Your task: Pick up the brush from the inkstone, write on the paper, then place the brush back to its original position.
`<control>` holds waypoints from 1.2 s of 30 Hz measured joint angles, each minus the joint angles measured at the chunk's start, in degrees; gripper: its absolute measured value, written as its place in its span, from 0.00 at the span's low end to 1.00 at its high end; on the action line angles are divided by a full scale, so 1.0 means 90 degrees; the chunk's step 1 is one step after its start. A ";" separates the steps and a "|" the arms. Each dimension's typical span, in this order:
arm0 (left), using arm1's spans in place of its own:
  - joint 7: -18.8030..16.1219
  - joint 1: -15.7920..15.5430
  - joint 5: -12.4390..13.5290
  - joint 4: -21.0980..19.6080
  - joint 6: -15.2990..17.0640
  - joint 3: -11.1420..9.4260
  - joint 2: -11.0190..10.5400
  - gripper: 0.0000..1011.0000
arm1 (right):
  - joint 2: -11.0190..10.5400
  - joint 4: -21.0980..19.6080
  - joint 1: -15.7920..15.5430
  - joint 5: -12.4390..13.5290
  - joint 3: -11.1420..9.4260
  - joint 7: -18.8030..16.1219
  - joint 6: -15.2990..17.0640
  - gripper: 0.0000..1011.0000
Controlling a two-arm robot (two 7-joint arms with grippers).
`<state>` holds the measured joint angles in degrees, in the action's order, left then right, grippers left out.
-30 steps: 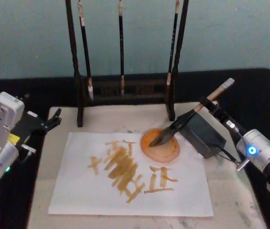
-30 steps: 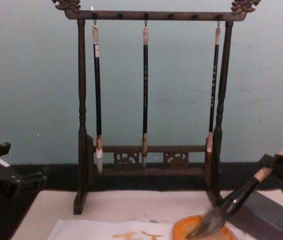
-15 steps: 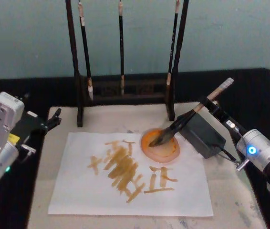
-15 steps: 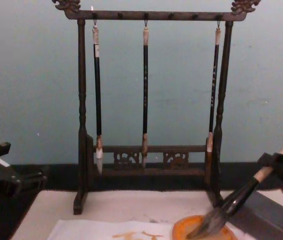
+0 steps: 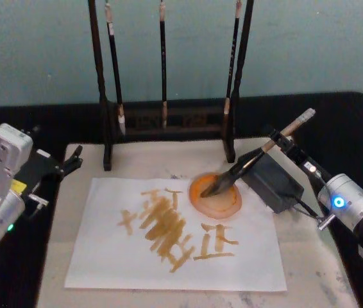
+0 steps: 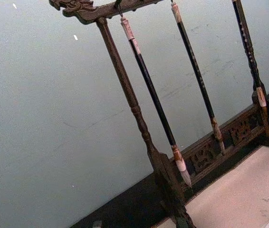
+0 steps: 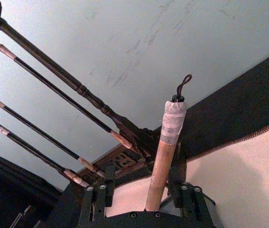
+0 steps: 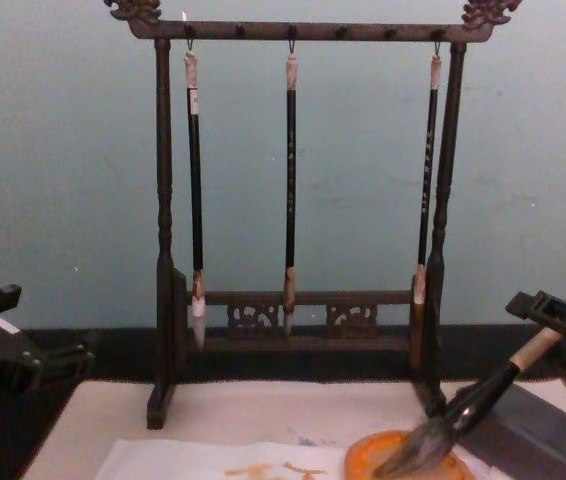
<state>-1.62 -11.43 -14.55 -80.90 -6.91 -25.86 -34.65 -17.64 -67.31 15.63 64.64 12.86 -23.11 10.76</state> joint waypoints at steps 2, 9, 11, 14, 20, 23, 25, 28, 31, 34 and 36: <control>0.0000 0.0000 0.0000 0.0000 0.0000 0.0000 0.0000 1.00 | 0.0000 -0.0001 -0.0001 0.0000 0.0000 0.0000 0.0001 0.74; 0.0000 0.0000 0.0000 0.0000 0.0000 0.0000 0.0000 1.00 | 0.0000 -0.0003 -0.0002 -0.0002 -0.0001 0.0000 0.0002 0.93; 0.0000 0.0000 0.0000 0.0000 0.0000 0.0000 0.0000 1.00 | 0.0000 -0.0003 -0.0002 -0.0002 -0.0001 0.0000 0.0002 0.97; 0.0000 0.0000 0.0000 0.0000 0.0000 0.0000 0.0000 1.00 | 0.0000 -0.0003 -0.0002 -0.0003 0.0000 0.0000 0.0002 0.99; 0.0000 0.0000 0.0000 0.0000 0.0000 0.0000 0.0000 1.00 | -0.0009 -0.0012 -0.0012 -0.0003 0.0002 0.0009 -0.0005 0.99; 0.0000 0.0000 0.0000 0.0000 0.0000 0.0000 0.0000 1.00 | -0.0058 -0.0119 -0.0098 0.0049 0.0003 0.0094 -0.0045 0.99; 0.0000 0.0000 0.0001 0.0000 0.0000 0.0000 0.0000 1.00 | -0.0111 -0.0246 -0.0193 0.0094 -0.0003 0.0168 -0.0084 0.99; 0.0000 0.0000 0.0000 0.0000 0.0000 0.0000 0.0000 1.00 | -0.0176 -0.0415 -0.0326 0.0130 -0.0014 0.0271 -0.0125 0.99; 0.0000 0.0000 0.0000 0.0000 0.0000 0.0000 0.0000 1.00 | -0.0313 -0.0786 -0.0628 0.0160 -0.0037 0.0448 -0.0225 0.99; 0.0000 0.0000 0.0001 0.0000 0.0000 0.0000 0.0000 1.00 | -0.0415 -0.1044 -0.0836 0.0138 -0.0037 0.0560 -0.0316 0.99; 0.0000 0.0000 0.0000 0.0000 0.0000 0.0000 0.0000 1.00 | -0.0540 -0.1342 -0.1058 0.0041 -0.0017 0.0691 -0.0433 0.99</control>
<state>-1.62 -11.43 -14.55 -80.90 -6.90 -25.86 -34.65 -22.51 -79.39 6.11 65.01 12.70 -16.89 6.86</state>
